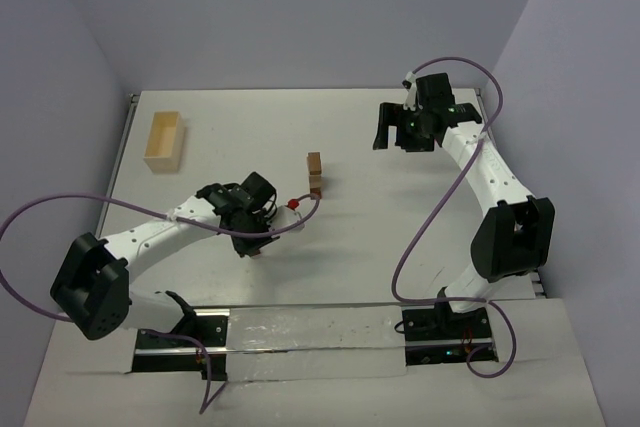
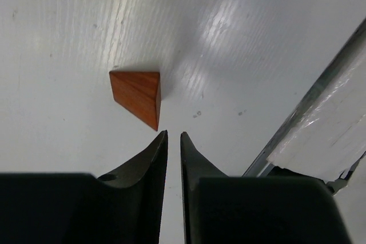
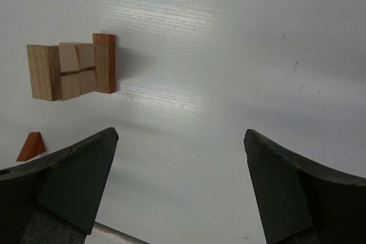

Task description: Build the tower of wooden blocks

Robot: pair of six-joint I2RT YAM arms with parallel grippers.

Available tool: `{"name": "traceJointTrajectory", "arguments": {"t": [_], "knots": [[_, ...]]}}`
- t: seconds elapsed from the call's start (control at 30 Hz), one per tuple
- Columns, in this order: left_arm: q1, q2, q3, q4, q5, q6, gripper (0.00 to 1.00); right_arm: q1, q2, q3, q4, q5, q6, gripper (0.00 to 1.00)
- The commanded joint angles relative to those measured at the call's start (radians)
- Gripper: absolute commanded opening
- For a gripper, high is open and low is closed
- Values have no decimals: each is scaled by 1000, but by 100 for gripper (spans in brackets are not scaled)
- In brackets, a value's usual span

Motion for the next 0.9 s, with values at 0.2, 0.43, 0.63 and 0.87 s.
{"name": "traceJointTrajectory", "arguments": {"t": [0.2, 0.43, 0.63, 0.87], "knots": [[-37, 71, 50, 59, 52, -39, 21, -1, 6, 12, 0, -21, -18, 100], [-37, 101, 29, 98, -1, -45, 21, -1, 4, 7, 2, -23, -19, 100], [-37, 135, -23, 157, -75, -63, 18, 0, 6, 9, 0, -27, -20, 100], [-33, 139, -45, 178, -106, -71, 16, 0, 8, 4, 2, -31, -19, 100]]}}
